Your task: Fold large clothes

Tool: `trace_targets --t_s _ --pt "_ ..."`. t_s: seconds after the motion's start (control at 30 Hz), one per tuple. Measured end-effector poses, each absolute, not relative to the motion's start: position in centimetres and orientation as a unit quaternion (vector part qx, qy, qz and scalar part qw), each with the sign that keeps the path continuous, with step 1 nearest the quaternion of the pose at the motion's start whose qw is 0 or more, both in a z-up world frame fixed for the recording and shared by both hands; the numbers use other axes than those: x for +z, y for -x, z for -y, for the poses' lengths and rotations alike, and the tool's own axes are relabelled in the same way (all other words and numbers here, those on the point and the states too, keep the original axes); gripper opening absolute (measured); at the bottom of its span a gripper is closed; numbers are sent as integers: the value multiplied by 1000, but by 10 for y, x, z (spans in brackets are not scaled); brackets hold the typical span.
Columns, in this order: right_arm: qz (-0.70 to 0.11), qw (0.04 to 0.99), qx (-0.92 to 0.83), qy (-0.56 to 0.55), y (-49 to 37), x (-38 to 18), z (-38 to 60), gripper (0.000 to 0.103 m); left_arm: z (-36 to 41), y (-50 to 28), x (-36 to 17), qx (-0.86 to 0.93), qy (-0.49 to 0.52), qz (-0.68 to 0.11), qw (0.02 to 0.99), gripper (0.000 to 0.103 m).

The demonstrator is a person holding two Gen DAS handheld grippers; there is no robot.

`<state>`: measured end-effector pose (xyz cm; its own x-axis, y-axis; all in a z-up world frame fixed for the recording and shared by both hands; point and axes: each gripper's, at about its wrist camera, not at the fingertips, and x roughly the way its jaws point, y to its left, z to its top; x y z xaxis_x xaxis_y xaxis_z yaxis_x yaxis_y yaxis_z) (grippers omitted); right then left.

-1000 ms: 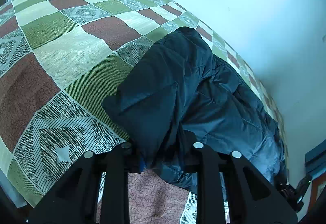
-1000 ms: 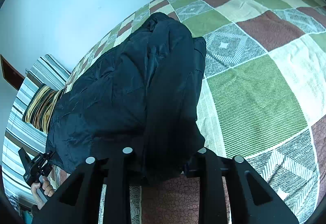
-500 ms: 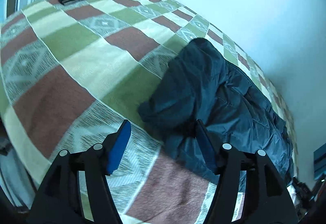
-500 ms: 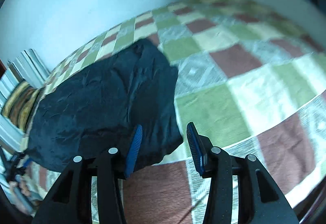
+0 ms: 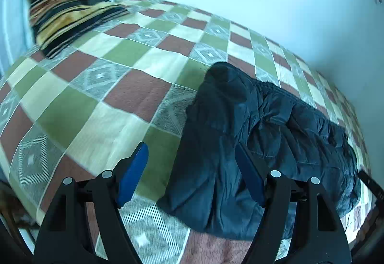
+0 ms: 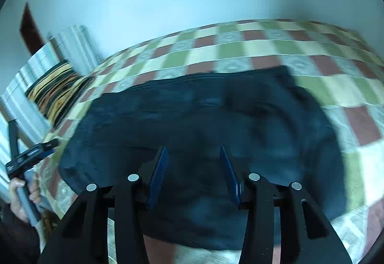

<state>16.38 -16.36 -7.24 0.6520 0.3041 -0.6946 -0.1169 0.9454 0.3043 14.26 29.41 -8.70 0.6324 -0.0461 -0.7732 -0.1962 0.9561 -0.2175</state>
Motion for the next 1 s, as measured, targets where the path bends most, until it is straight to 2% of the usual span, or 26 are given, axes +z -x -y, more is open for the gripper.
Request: trace_targets --t_s 0.23,0.43,0.6,0.77,0.9,1.0 --pt "-417 897 131 -74 -191 -88 103 46 -297 -167 -96 35 117 -447 886 74" --pt "-473 876 91 -35 -211 -131 83 46 -294 -181 -108 31 91 -463 881 75" --pt "-472 879 66 -26 -210 -141 77 46 -290 -192 -116 21 79 -472 878 79" --pt "-458 887 59 -20 -206 -142 75 46 -289 -199 -119 8 78 -477 875 79" --pt "-453 889 59 -18 -203 -142 75 46 -298 -197 -112 -35 116 -478 870 79" --pt "-449 892 57 -17 -203 -143 74 46 -295 -195 -114 -38 100 -483 869 79"
